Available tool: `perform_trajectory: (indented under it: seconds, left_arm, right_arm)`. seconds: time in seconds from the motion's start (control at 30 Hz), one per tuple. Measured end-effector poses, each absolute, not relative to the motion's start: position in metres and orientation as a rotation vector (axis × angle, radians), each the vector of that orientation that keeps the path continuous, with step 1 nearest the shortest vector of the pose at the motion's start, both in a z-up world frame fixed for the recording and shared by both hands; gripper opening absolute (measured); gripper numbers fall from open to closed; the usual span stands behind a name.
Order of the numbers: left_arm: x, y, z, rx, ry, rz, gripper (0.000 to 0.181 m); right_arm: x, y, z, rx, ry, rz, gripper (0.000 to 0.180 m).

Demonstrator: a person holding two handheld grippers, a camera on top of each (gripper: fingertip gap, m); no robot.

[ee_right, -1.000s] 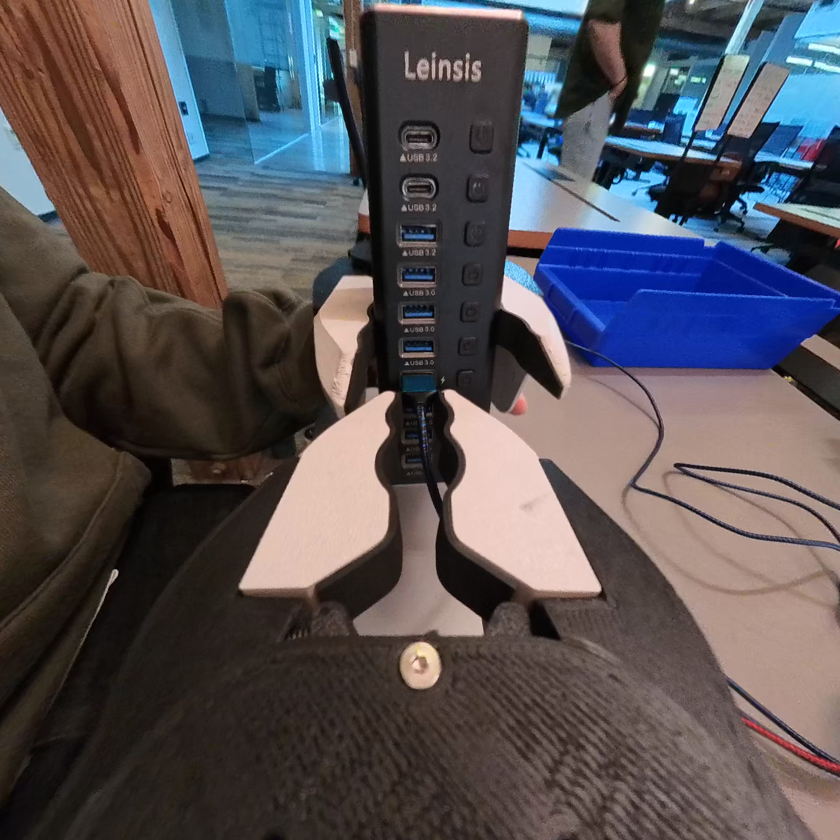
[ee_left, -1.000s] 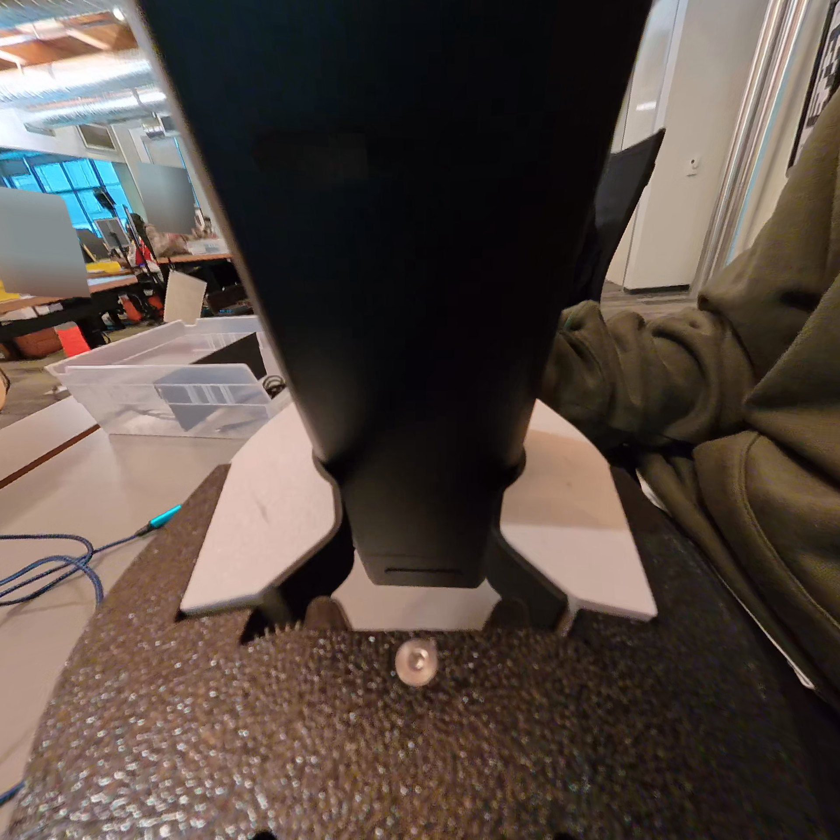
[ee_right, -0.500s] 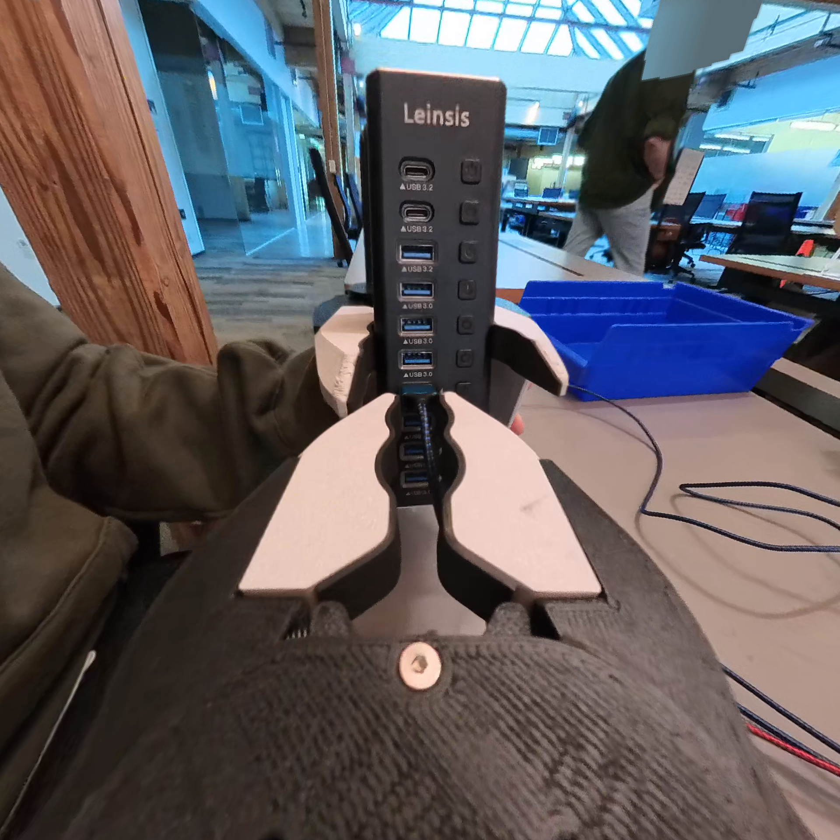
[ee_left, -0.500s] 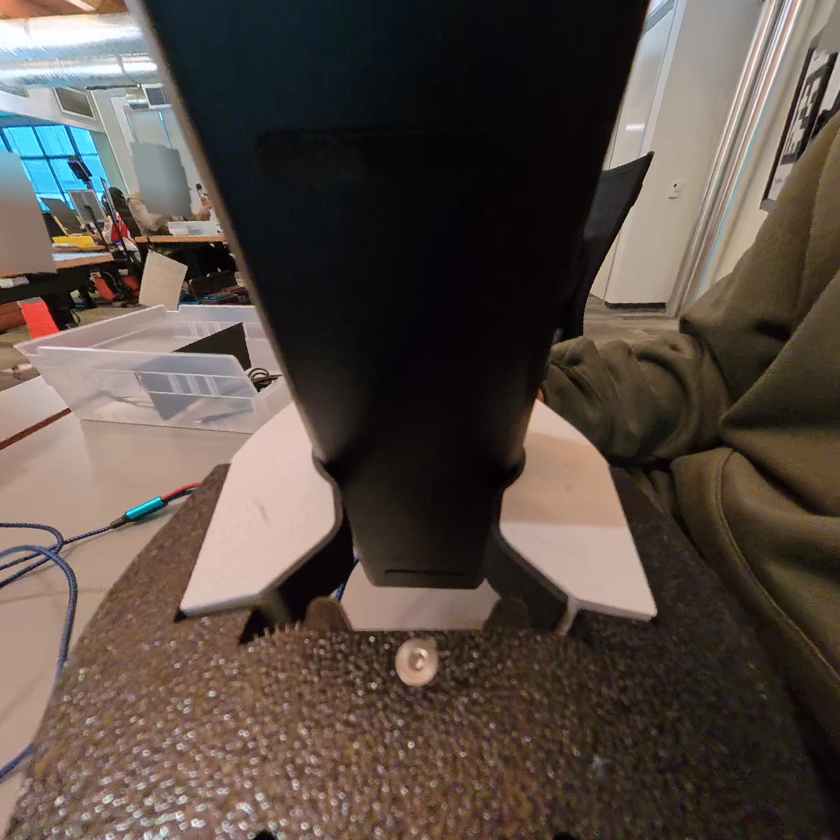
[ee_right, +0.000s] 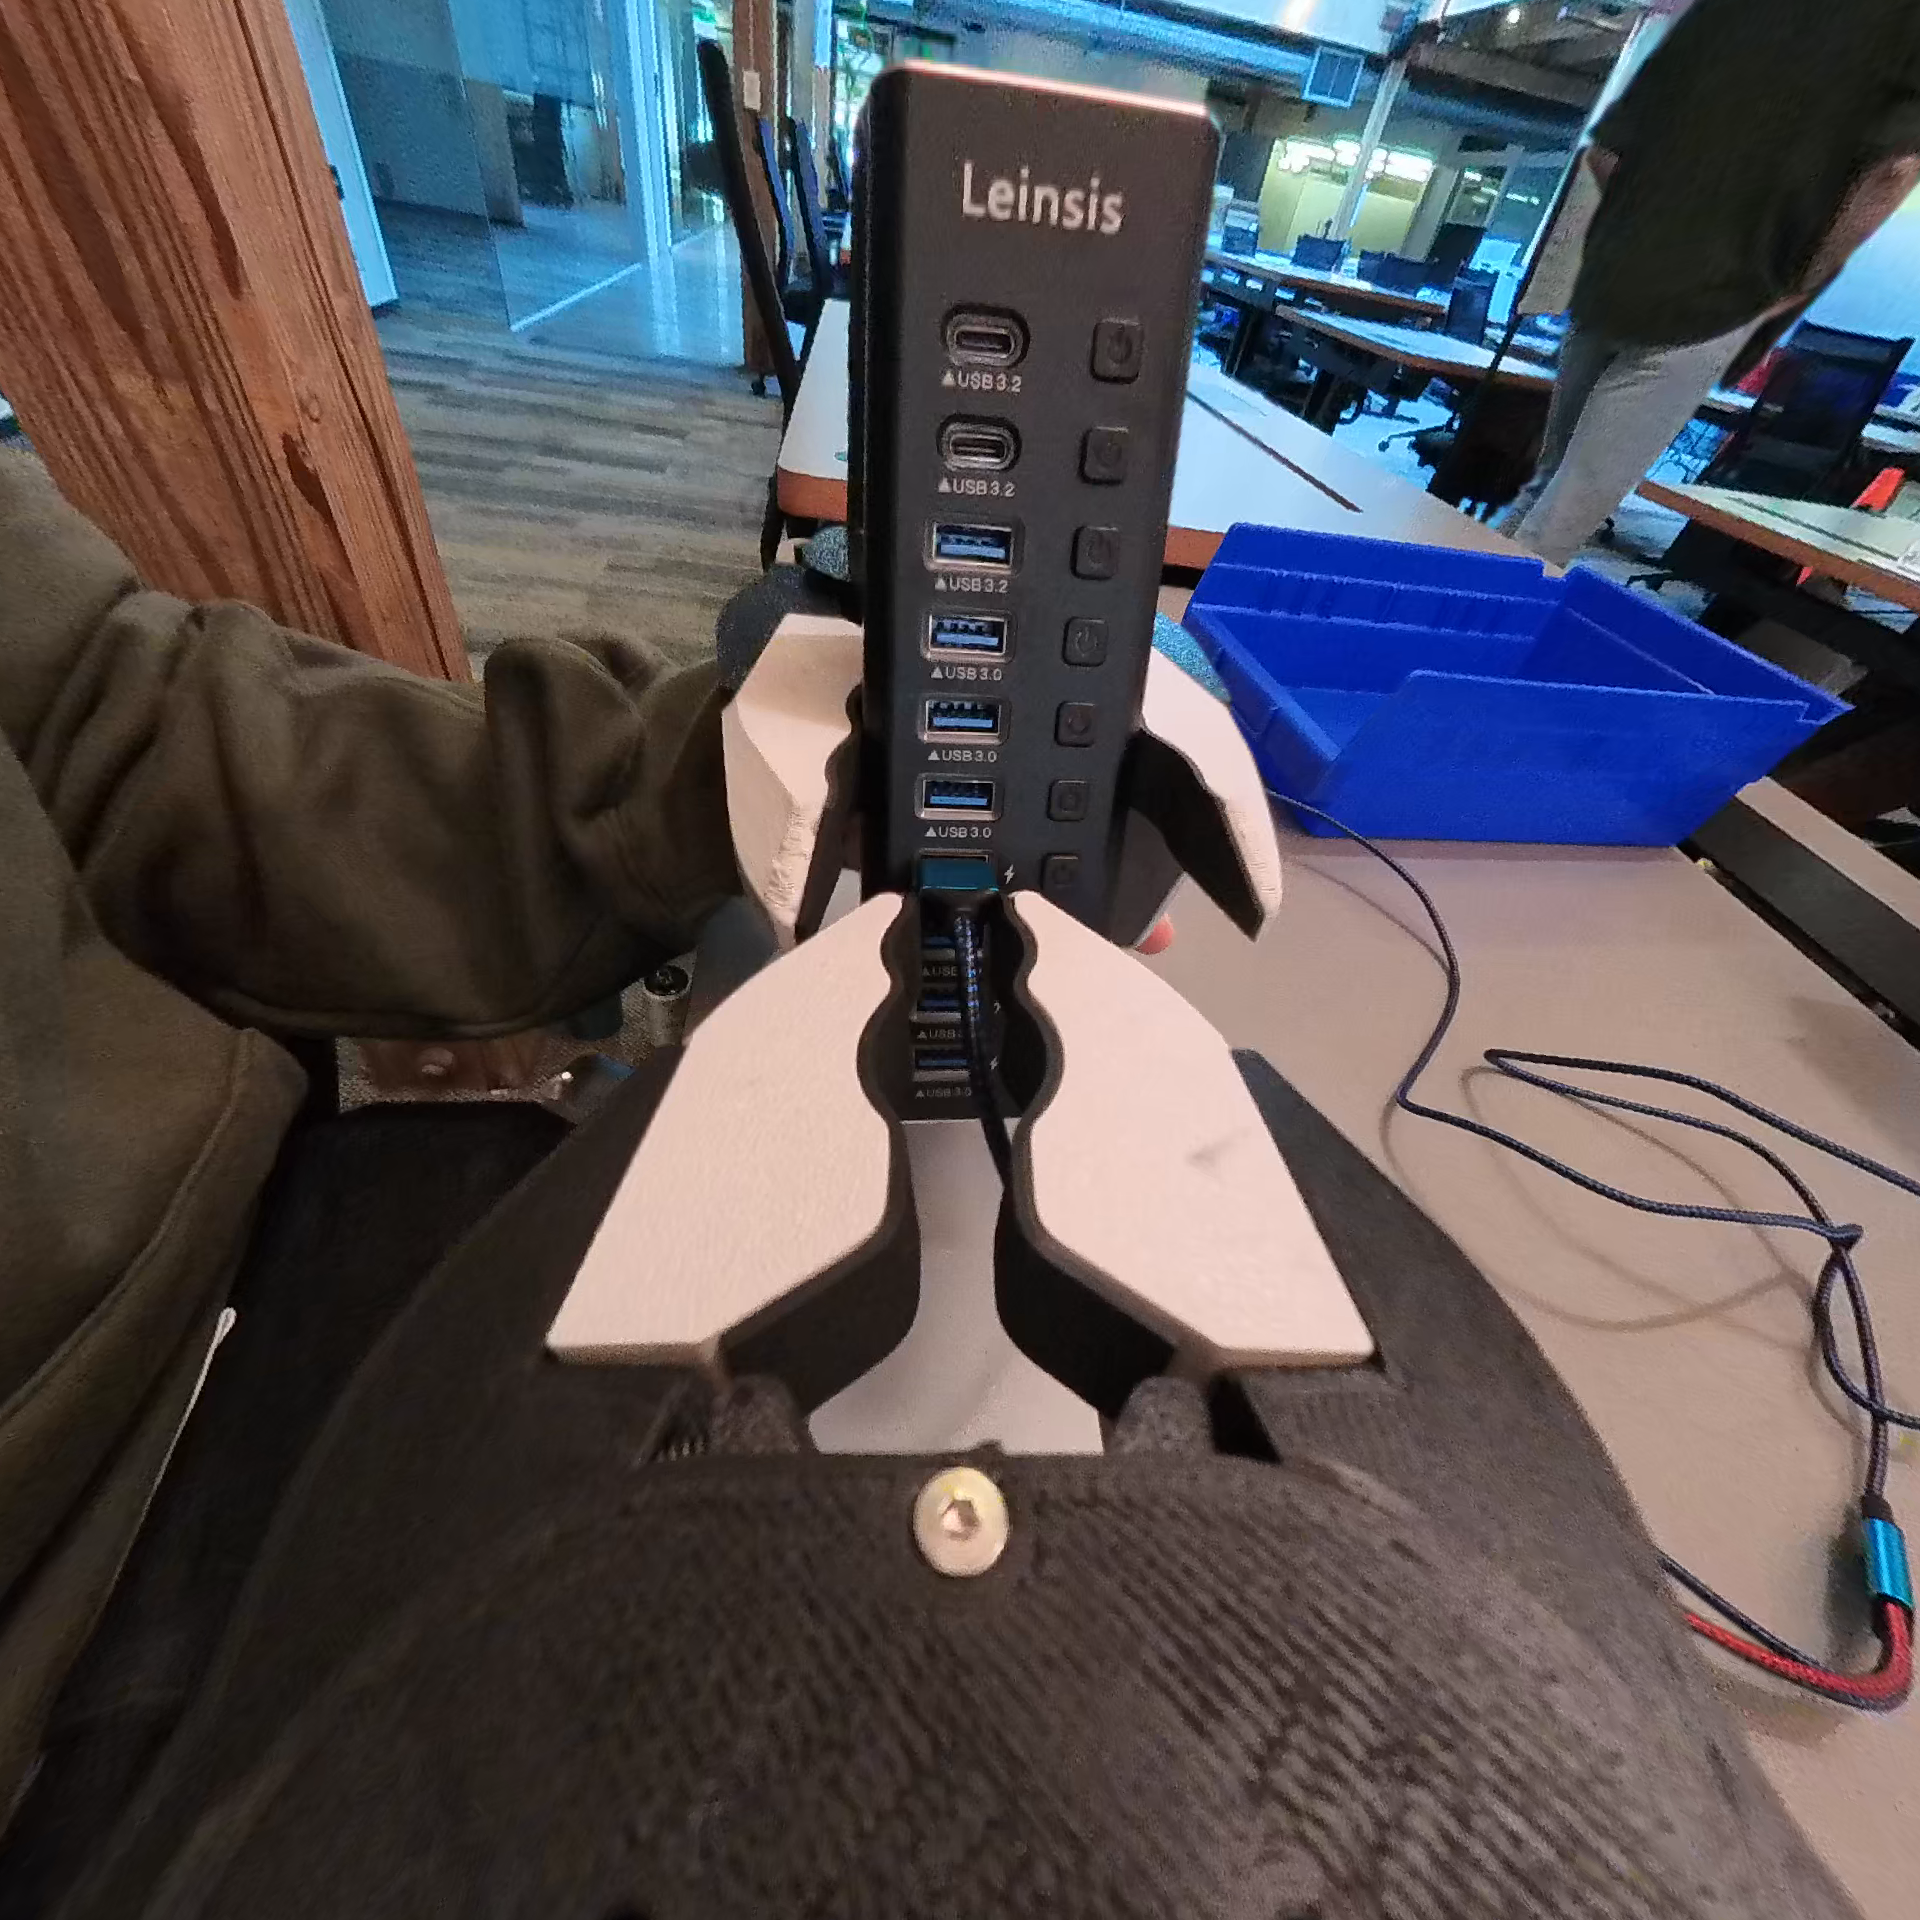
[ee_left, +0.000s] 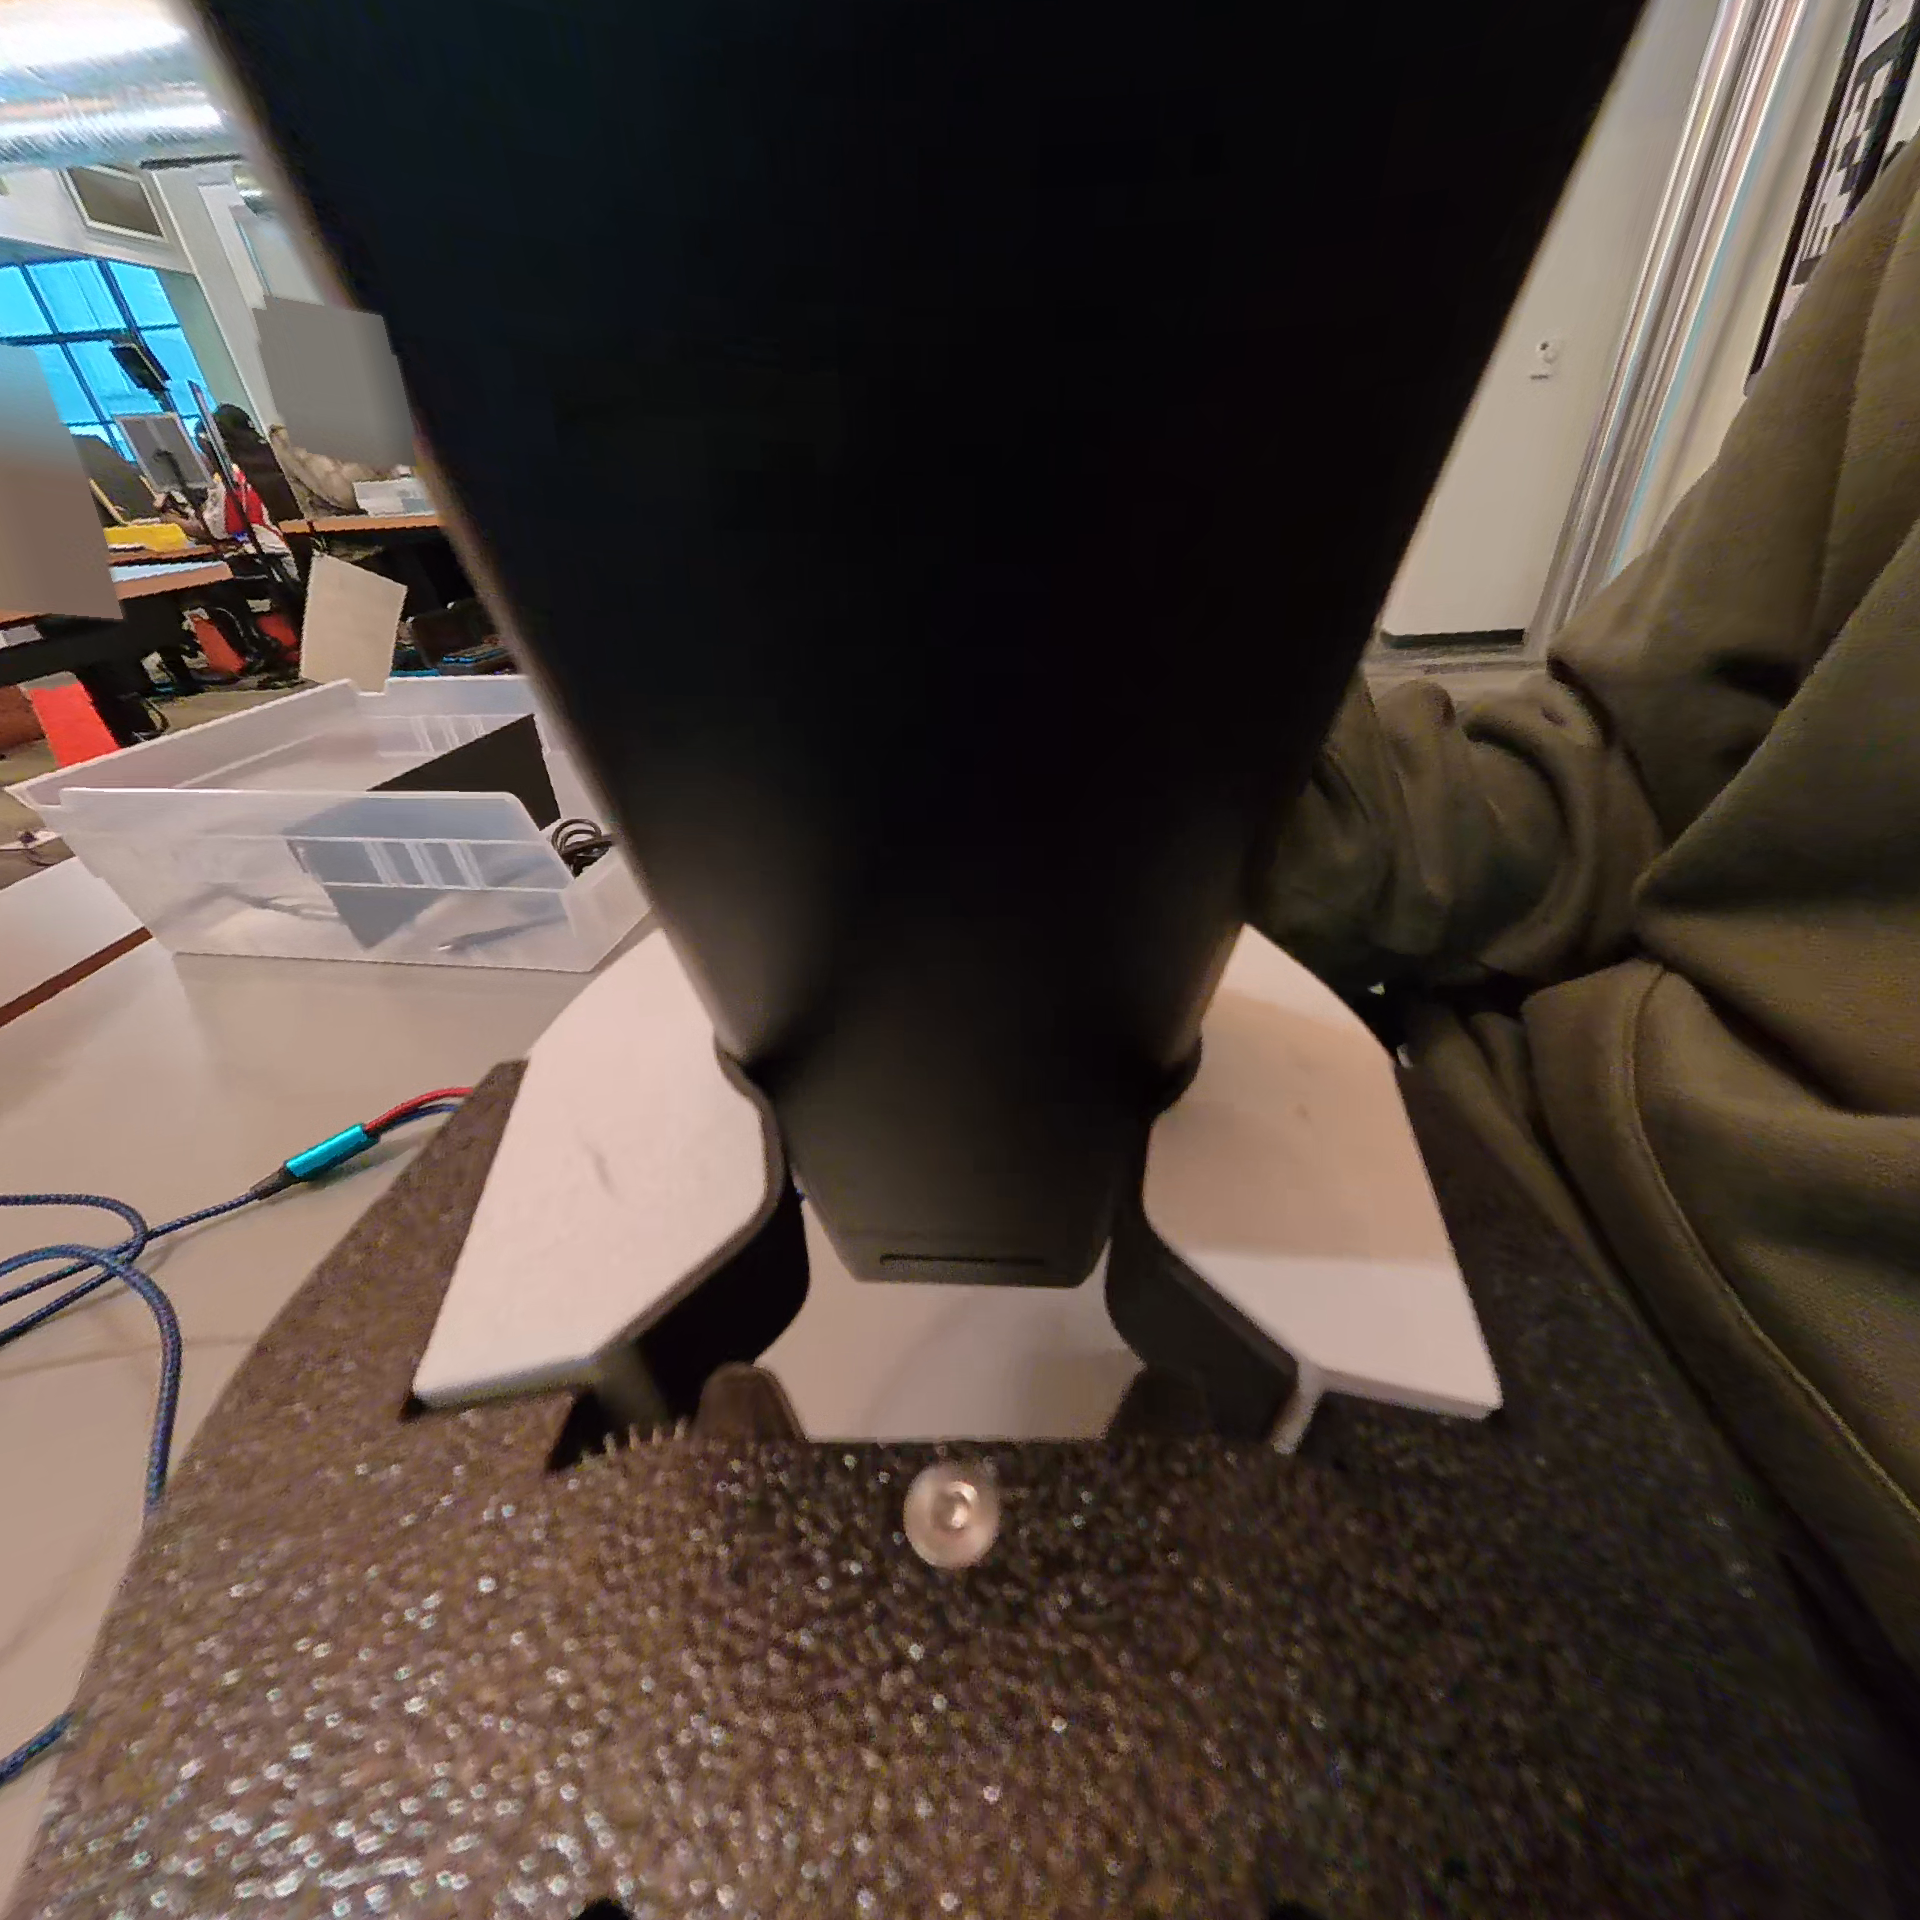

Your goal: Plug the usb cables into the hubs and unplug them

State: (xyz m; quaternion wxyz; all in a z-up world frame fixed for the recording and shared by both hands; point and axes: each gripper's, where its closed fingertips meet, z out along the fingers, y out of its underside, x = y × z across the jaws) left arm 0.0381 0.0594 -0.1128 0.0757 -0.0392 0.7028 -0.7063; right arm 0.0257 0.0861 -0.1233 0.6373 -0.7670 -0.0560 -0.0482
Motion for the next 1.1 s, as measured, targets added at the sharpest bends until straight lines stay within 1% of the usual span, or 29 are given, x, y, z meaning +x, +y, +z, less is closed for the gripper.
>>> perform_trajectory:
  seconds: [0.3,0.47,0.7,0.93,0.97,1.03,1.1]
  left_arm:
    - [0.046,0.056,-0.115,-0.197,2.102,-2.143,0.071]
    - [0.050,0.061,-0.118,-0.236,2.126,-2.085,0.072]
    - [0.057,0.070,-0.111,-0.334,2.074,-2.153,0.073]
    - [0.059,0.068,-0.115,-0.339,2.125,-2.055,0.072]
    - [0.059,0.068,-0.114,-0.338,2.122,-2.057,0.072]
    - [0.053,0.065,-0.115,-0.289,2.144,-2.068,0.072]
    - [0.051,0.064,-0.115,-0.265,2.148,-2.052,0.072]
  right_arm:
    - [0.033,0.083,-0.125,-1.722,-0.086,-0.083,0.013]
    - [0.036,0.083,-0.125,-1.703,-0.076,-0.099,0.013]
    - [0.041,0.083,-0.125,-1.677,-0.019,-0.088,0.013]
    - [0.042,0.083,-0.129,-1.710,0.026,-0.012,0.013]
    - [0.042,0.083,-0.127,-1.697,0.036,-0.010,0.014]
    - [0.040,0.085,-0.125,-1.678,0.045,-0.007,0.025]
    - [0.039,0.087,-0.129,-1.701,0.042,-0.013,0.024]
